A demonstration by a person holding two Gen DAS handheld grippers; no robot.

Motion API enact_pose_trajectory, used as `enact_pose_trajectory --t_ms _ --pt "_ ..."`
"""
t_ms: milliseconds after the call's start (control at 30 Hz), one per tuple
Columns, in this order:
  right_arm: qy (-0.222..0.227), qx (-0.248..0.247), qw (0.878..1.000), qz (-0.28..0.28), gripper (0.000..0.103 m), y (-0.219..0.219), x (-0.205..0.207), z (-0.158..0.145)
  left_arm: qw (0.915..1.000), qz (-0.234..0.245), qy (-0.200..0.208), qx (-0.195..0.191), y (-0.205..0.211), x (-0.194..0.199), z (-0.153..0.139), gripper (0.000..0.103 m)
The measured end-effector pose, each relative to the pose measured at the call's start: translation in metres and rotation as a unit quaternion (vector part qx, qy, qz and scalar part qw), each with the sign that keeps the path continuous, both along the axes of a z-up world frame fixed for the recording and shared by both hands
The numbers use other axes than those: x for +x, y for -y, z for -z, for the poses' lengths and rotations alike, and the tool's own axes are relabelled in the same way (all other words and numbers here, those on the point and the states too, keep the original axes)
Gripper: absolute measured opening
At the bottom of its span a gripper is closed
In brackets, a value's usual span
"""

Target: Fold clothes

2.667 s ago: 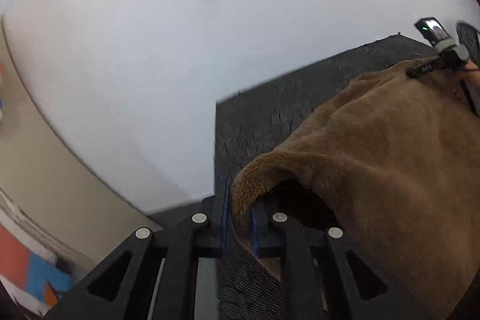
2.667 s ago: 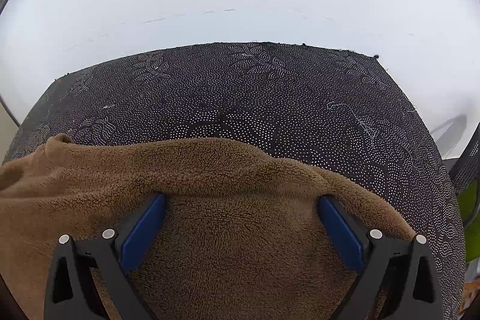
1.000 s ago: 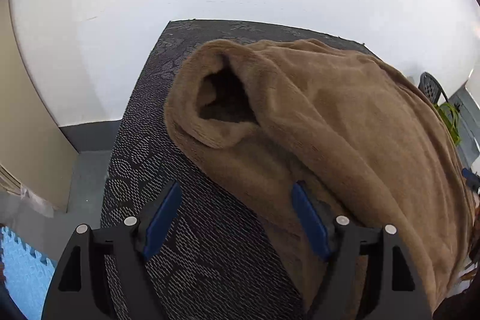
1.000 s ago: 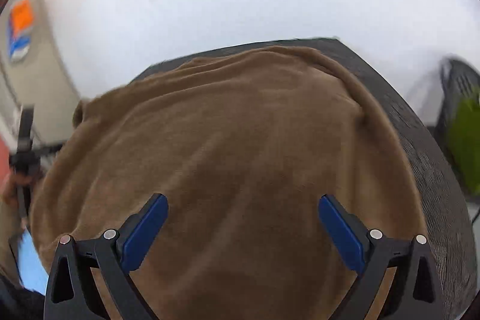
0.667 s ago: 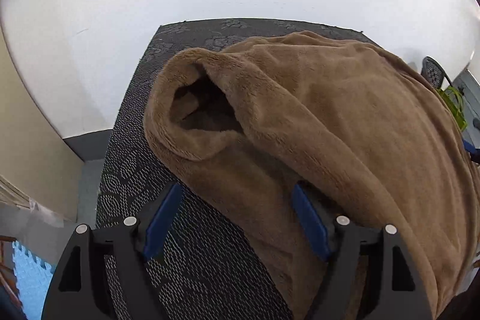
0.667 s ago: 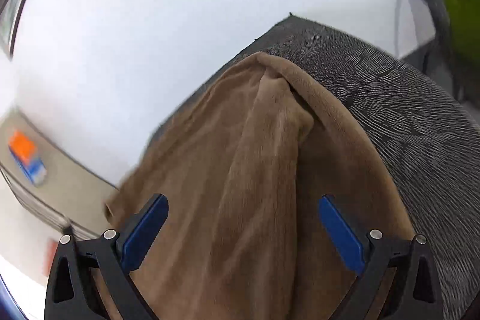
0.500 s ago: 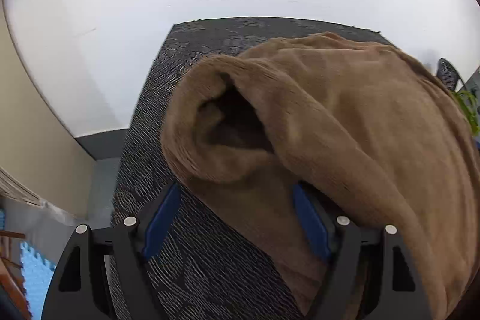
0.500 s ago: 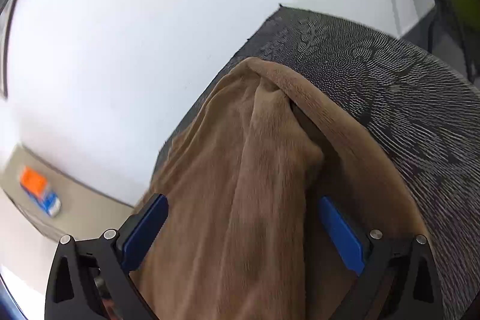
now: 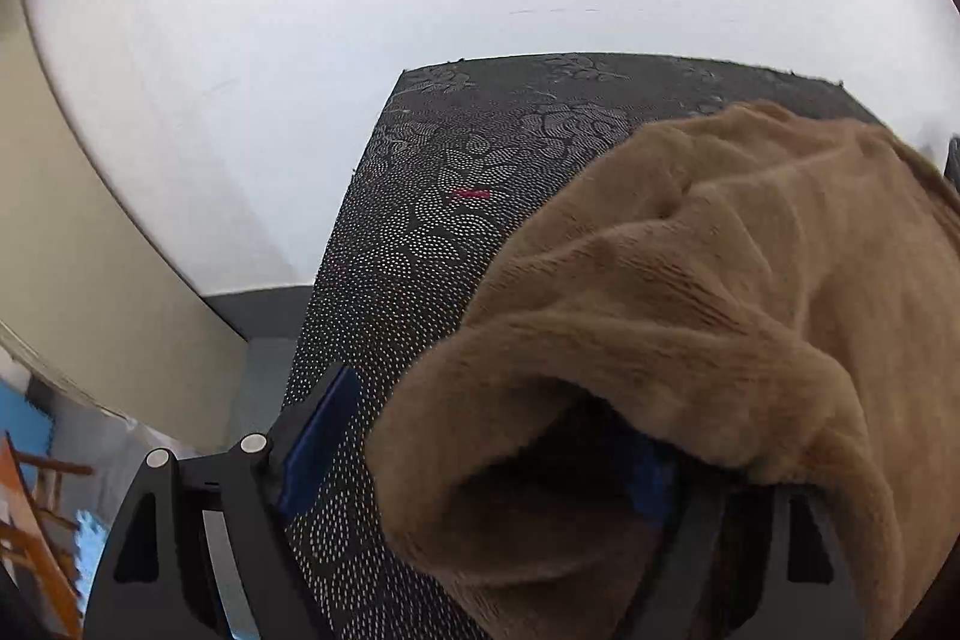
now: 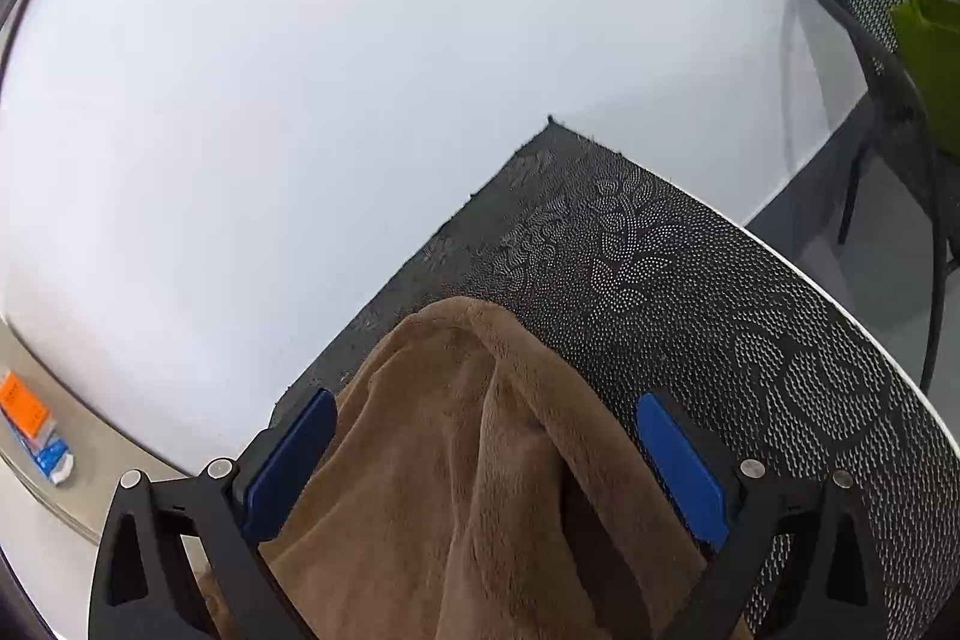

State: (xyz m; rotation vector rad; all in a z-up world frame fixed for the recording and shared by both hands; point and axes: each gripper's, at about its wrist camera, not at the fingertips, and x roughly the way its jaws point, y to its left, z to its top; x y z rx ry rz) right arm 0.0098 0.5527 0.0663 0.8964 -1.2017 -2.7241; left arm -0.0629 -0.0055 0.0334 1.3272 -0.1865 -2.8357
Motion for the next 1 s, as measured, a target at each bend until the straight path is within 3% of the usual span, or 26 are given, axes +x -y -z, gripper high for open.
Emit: enact_pose_trajectory --t_ms 133,367,500,667,800,933,1000 --pt "0.019 -0.057 0.997 -0.052 0.102 0.004 0.011 0.004 0.9999 -0.004 0.003 0.015 0.009 -0.003 0.003 0.086" --pt "0.084 -0.088 0.987 -0.105 0.102 0.04 0.059 0.014 0.9999 0.0 -0.005 0.009 0.01 -0.003 -0.001 0.087" --pt "0.08 -0.152 0.977 -0.127 0.102 0.046 0.056 0.022 0.9999 0.002 -0.009 0.006 0.007 -0.001 -0.004 0.087" --pt "0.08 -0.167 0.975 -0.124 0.102 0.049 0.014 0.041 0.9999 -0.004 -0.007 0.007 0.012 0.0 -0.006 0.087" --pt "0.06 -0.088 0.991 -0.085 0.102 0.05 -0.004 0.033 0.999 -0.039 -0.021 0.007 0.03 0.001 -0.012 0.087" --pt "0.049 -0.052 0.995 -0.066 0.102 0.049 -0.029 0.018 0.9972 -0.059 -0.022 0.041 0.051 -0.004 -0.018 0.087" --pt "0.037 0.0 0.997 -0.064 0.102 0.053 -0.042 -0.001 0.9978 -0.057 -0.025 0.024 0.047 -0.008 -0.019 0.087"
